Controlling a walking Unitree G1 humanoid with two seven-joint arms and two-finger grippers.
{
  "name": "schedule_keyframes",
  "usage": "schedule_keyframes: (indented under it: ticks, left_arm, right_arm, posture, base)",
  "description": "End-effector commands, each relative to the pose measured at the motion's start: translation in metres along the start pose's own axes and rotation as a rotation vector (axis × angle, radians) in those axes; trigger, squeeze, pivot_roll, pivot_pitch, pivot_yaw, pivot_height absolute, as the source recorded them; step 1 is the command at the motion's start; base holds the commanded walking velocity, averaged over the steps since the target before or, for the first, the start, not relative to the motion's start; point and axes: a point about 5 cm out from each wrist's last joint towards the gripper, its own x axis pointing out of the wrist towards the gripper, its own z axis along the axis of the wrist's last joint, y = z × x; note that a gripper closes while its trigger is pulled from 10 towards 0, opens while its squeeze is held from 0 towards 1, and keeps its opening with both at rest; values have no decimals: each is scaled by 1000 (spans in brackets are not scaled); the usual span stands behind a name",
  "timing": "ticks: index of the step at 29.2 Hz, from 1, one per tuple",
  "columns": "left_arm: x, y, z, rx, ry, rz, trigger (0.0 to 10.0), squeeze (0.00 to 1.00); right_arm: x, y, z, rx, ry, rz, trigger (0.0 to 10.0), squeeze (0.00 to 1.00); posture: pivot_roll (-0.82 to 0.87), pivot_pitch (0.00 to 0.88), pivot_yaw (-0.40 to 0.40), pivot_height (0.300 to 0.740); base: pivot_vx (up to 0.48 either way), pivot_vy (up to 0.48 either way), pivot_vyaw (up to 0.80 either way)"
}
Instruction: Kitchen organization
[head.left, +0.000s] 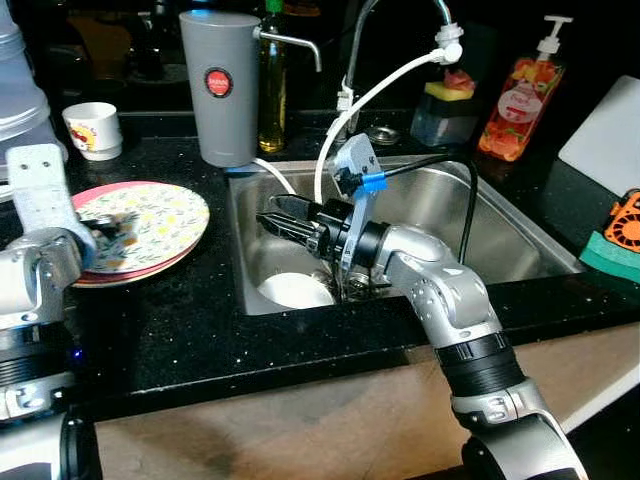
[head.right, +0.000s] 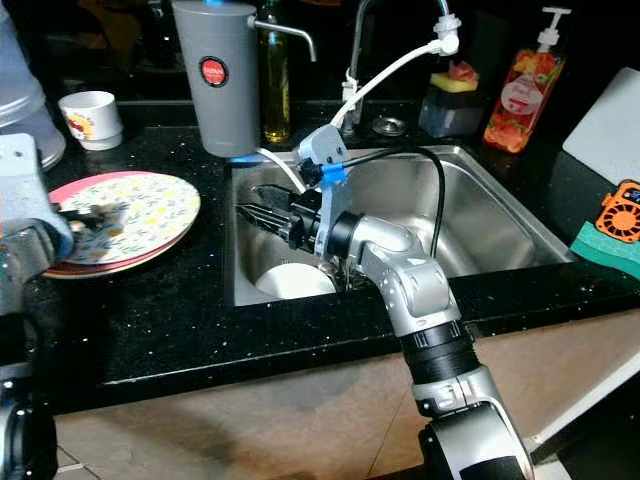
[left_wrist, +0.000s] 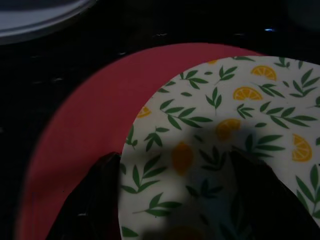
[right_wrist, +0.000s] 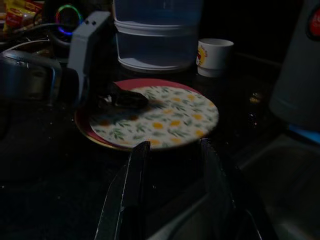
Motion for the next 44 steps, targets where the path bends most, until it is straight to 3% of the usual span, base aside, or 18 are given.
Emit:
schedule_keyframes:
  ticks: [1, 7, 10, 14, 22, 23, 27, 29, 30, 34, 37, 44]
  left_arm:
    - [2, -26, -17, 51, 70, -153, 10000, 0]
    - [-3, -48, -28, 133, 119, -275, 10000, 0]
    - [-2, -47, -31, 135, 134, -264, 10000, 0]
    - [0, -39, -34, 123, 158, -217, 10000, 0]
    - [-2, -34, -35, 137, 165, -217, 10000, 0]
    - [-2, -34, -35, 143, 161, -219, 10000, 0]
    - [-2, -34, -36, 145, 161, -223, 10000, 0]
    - [-2, -34, -36, 146, 162, -225, 10000, 0]
    - [-2, -35, -37, 145, 161, -229, 10000, 0]
    - [-2, -35, -37, 145, 160, -231, 10000, 0]
    - [-3, -36, -37, 148, 159, -236, 10000, 0]
    - [-4, -36, -38, 150, 160, -239, 10000, 0]
  right_arm:
    - [1, 0, 4, 1, -15, -5, 10000, 0]
    - [3, 1, 4, 28, -26, -6, 10000, 0]
    - [4, 4, 3, 66, -29, 1, 10000, 0]
    - [12, 6, -5, 228, -28, -66, 10000, 0]
    - [15, 1, -15, 307, 2, -127, 10000, 0]
    - [16, 1, -18, 370, 24, -127, 10000, 0]
    - [17, 4, -29, 466, 99, -129, 10000, 0]
    - [19, 5, -39, 499, 151, -160, 10000, 0]
    - [22, 2, -50, 561, 181, -215, 10000, 0]
    - [25, 0, -54, 604, 184, -254, 10000, 0]
    - [32, -2, -48, 728, 135, -257, 10000, 0]
    - [38, 2, -41, 871, 97, -205, 10000, 0]
  posture:
    - [-11, 107, -43, 740]
    - [-13, 107, -39, 740]
    - [-15, 107, -38, 740]
    - [-12, 108, -39, 740]
    - [-9, 107, -39, 740]
    - [-9, 108, -39, 740]
    - [-12, 108, -37, 740]
    - [-13, 107, -37, 740]
    - [-12, 107, -38, 740]
    - [-12, 107, -38, 740]
    - [-7, 103, -41, 740]
    - [-8, 96, -45, 740]
  base:
    - [0, 0, 0]
    - [0, 0, 0]
    - [0, 0, 0]
    - [0, 0, 0]
    - [0, 0, 0]
    - [0, 0, 0]
    - [0, 0, 0]
    - [0, 0, 0]
    - [0, 0, 0]
    - [0, 0, 0]
    - [0, 0, 0]
    - [0, 0, 0]
